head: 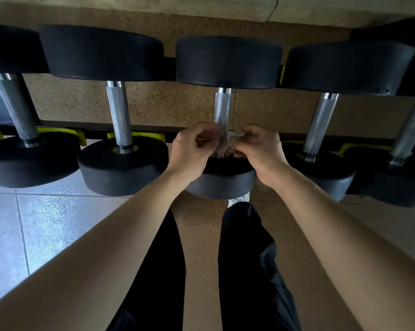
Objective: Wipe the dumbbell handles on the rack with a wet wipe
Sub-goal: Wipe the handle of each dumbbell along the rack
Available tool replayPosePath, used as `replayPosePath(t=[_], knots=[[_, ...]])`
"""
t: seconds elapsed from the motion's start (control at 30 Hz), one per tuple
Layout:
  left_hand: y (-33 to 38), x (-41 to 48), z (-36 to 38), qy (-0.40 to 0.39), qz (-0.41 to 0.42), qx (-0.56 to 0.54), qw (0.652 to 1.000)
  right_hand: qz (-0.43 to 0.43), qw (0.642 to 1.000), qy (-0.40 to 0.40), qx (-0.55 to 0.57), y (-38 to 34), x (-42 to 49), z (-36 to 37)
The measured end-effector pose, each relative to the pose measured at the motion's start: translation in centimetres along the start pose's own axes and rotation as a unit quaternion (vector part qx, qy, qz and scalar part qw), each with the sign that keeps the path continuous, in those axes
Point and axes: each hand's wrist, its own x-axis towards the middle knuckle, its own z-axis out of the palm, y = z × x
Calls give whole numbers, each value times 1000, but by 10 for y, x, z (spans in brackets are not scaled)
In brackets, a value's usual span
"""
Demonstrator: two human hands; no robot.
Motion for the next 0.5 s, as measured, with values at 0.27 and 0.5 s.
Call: replayPosePath(t=[0.27, 0.5], knots=[[12, 4, -1, -60, 6, -14, 998, -15, 997, -36, 72, -12, -10, 3], [24, 10, -1, -38, -117, -151, 981, 30, 988, -39, 148, -22, -10, -2]])
